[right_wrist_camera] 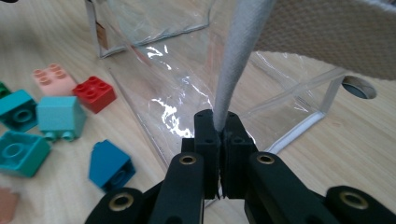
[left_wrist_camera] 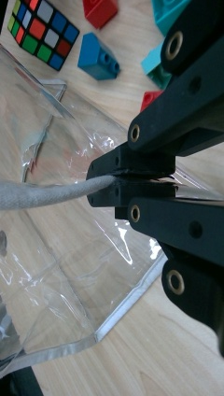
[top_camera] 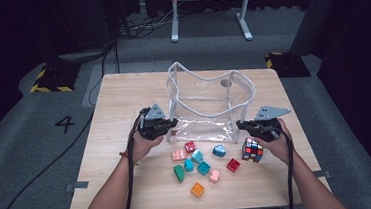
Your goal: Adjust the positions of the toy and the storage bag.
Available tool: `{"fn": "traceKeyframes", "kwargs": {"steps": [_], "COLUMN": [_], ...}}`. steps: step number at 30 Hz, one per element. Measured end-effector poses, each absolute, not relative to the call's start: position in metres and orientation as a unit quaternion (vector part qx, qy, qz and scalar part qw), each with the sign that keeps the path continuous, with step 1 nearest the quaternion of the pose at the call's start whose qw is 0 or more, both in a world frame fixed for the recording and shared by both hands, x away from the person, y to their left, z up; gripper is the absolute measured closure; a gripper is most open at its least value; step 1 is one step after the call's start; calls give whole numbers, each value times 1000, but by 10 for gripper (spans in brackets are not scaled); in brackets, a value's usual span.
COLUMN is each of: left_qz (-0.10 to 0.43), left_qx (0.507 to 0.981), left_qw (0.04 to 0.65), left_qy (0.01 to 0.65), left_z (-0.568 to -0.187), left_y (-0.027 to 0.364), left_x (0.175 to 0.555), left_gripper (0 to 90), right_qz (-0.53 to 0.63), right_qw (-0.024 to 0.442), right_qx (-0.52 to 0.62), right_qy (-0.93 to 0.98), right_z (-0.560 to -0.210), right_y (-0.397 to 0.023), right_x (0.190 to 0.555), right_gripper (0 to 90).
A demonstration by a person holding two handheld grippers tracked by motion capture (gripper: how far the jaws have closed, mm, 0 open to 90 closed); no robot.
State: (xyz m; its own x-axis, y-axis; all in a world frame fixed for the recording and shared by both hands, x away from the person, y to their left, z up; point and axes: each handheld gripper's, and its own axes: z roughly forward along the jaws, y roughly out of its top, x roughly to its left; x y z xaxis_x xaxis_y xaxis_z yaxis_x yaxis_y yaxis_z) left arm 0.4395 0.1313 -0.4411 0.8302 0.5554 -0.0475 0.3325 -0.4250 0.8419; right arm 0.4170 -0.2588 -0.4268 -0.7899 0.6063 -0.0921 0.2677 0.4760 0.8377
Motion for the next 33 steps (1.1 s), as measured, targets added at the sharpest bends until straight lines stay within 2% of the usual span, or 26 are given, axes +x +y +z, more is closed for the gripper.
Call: {"fn": "traceKeyframes", "kwargs": {"steps": [11, 13, 15, 16, 17, 19, 21, 22, 23, 24, 25, 28, 30, 33], "left_qz": [117, 121, 119, 119, 126, 133, 144, 144, 146, 146, 148, 147, 143, 128], "left_qx": [844, 847, 850, 850, 852, 855, 853, 853, 852, 852, 850, 848, 845, 846], "left_qw": [461, 456, 454, 454, 450, 442, 436, 436, 430, 430, 425, 412, 416, 404], "left_qy": [248, 245, 239, 239, 235, 237, 249, 249, 261, 261, 273, 299, 305, 323], "left_z": [-439, -438, -437, -437, -434, -431, -431, -431, -433, -433, -434, -441, -446, -459], "left_y": [131, 132, 134, 134, 138, 143, 148, 148, 154, 154, 156, 167, 176, 187], "left_x": [415, 413, 408, 408, 402, 396, 389, 389, 384, 384, 382, 377, 373, 368], "left_gripper": [857, 840, 795, 774, 746, 692, 583, 530, 479, 411, 342, 225, 186, 184], "right_qz": [451, 455, 460, 460, 459, 463, 468, 468, 468, 468, 464, 455, 453, 441], "right_qw": [177, 173, 170, 170, 164, 163, 160, 160, 160, 160, 153, 153, 150, 143], "right_qx": [246, 246, 241, 241, 242, 245, 253, 253, 260, 260, 259, 263, 265, 266], "right_qy": [839, 838, 838, 838, 839, 836, 832, 832, 829, 829, 833, 837, 838, 845], "right_z": [-428, -429, -430, -430, -430, -431, -431, -431, -432, -432, -433, -440, -442, -452], "right_y": [-265, -268, -273, -273, -278, -286, -293, -293, -299, -299, -303, -308, -309, -313], "right_x": [393, 390, 385, 385, 381, 378, 376, 376, 373, 373, 371, 370, 370, 373], "right_gripper": [873, 834, 762, 762, 646, 564, 454, 454, 365, 365, 304, 249, 232, 218]}}
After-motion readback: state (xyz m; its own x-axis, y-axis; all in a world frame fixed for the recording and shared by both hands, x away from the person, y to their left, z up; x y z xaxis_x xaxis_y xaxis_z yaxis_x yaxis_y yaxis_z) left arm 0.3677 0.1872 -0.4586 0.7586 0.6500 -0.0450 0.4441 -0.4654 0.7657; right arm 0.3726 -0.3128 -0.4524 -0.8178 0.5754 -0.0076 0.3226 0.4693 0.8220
